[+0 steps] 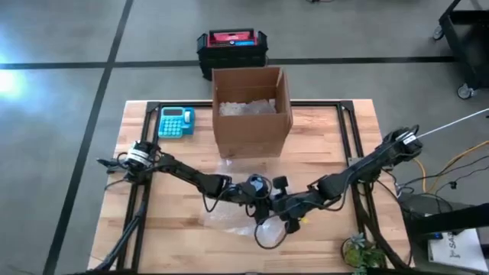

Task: Wrap mug
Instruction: Wrap the purple mug with bubble wrap

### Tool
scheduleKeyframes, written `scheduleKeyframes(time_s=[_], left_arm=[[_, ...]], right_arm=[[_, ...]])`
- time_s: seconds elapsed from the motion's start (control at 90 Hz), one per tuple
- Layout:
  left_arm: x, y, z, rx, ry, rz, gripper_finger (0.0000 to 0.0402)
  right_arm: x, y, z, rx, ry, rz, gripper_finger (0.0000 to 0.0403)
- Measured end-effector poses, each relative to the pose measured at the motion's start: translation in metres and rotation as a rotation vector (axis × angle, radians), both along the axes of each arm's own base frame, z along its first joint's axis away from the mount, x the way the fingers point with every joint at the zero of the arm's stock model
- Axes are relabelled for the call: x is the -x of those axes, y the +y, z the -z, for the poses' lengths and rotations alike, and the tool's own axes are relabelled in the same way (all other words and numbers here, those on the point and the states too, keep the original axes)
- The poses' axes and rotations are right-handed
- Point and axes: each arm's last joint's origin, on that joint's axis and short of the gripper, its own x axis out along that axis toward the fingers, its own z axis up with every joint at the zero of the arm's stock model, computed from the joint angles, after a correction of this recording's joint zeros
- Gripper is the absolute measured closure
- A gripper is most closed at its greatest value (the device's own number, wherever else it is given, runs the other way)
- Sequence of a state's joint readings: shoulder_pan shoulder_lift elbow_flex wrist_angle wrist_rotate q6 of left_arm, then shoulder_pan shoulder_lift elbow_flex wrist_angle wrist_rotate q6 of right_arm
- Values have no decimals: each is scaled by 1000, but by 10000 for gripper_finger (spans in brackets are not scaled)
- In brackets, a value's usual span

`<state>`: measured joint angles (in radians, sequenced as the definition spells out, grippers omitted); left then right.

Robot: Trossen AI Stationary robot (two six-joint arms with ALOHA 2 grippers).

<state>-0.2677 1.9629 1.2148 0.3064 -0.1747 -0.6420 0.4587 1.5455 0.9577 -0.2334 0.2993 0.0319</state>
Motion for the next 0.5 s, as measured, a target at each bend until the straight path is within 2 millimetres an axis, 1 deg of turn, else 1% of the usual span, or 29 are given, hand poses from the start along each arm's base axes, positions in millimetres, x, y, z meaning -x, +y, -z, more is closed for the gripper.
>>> scheduleKeyframes(time_s=[0.144, 0.278, 0.5], left_arm=[[5, 0, -15, 5, -15, 17, 378], [12, -1, -39, 3, -68, 53, 377], [19, -5, -55, -15, -104, 71, 377]], right_arm=[[10, -4, 2, 10, 86, 23, 389], [14, -9, 4, 48, 129, 65, 389], [16, -13, 4, 63, 155, 76, 389]])
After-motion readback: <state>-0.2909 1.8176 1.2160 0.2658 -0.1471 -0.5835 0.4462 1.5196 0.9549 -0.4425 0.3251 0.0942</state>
